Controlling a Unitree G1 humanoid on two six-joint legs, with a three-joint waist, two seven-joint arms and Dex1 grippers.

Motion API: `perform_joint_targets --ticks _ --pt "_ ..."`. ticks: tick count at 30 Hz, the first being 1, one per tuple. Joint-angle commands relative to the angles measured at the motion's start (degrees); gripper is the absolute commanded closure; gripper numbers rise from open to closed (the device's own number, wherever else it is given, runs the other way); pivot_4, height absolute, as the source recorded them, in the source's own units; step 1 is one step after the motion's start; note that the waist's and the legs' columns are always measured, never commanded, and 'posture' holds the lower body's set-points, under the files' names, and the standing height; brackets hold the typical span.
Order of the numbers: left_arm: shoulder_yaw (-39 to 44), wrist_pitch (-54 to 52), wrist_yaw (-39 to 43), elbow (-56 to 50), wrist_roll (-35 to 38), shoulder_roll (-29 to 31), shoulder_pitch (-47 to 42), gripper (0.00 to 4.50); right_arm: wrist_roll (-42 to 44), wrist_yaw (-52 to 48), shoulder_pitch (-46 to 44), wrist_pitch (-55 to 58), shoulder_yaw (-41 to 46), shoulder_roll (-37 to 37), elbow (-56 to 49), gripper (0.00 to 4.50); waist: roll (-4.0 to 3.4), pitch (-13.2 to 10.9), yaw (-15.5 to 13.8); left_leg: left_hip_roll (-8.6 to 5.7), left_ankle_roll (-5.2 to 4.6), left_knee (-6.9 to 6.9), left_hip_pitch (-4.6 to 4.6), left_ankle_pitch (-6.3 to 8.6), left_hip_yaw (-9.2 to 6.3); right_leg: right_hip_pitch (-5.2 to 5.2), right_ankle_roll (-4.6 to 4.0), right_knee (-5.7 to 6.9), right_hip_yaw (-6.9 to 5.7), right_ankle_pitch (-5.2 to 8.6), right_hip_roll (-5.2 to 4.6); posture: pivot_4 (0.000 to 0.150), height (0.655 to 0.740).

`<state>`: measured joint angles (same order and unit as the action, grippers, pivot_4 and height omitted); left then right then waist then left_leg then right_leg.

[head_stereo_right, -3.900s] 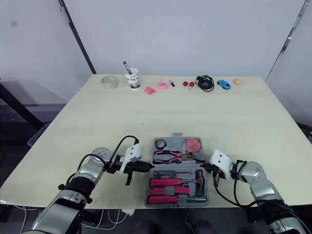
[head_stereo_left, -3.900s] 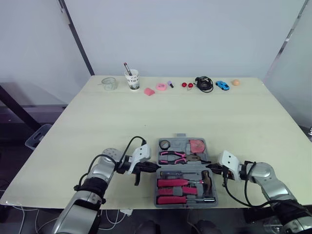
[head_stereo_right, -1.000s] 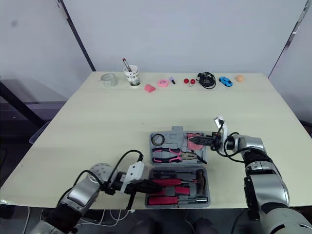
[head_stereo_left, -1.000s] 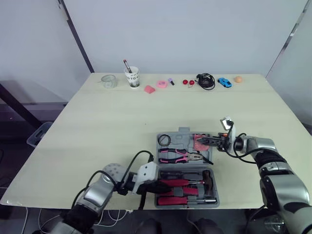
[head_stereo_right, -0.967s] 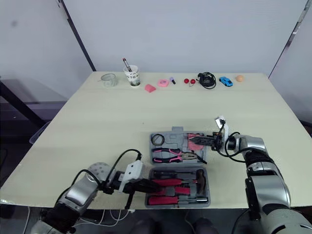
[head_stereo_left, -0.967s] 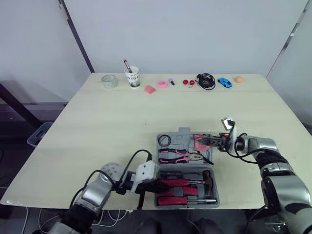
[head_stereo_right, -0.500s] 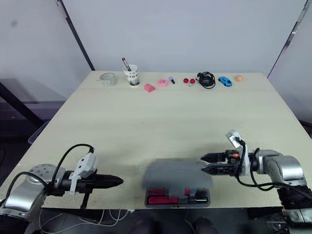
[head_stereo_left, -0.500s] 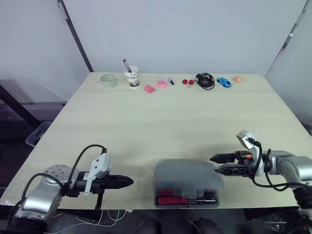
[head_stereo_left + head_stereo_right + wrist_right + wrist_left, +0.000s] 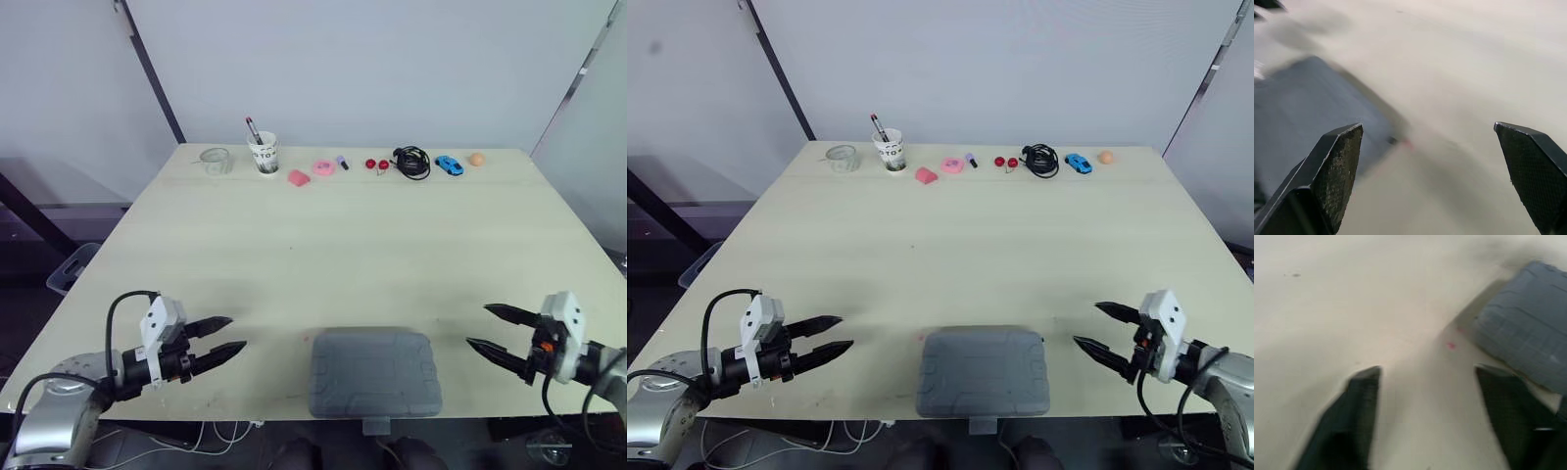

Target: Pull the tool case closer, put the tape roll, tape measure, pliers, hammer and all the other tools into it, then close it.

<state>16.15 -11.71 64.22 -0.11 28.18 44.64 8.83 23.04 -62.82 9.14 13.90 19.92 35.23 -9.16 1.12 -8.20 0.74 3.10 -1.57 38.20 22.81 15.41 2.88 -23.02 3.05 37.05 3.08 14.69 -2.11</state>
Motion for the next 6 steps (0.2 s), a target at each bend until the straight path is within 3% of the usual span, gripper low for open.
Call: perform_joint_targets --ticks 1,6 --pt "2.7 0.2 -3.2 -3.9 -0.8 -0.5 3.2 0.07 0.2 1.3 2.5 -7.6 4.7 -0.3 3.4 0.00 0.04 0.0 0.0 0.01 0.00 0.00 0.00 0.00 0.00 0.00 -0.01 0.00 0.00 0.00 0.00 0.150 0.7400" --pt "2.5 0.9 -5.5 -5.5 -2.7 -0.9 6.2 0.07 0.4 1.9 4.9 -10.7 5.5 0.3 7.3 0.00 0.03 0.0 0.0 0.05 0.00 -0.01 -0.02 0.00 0.02 0.00 -0.02 -0.01 0.05 0.00 -0.01 0.150 0.7400"
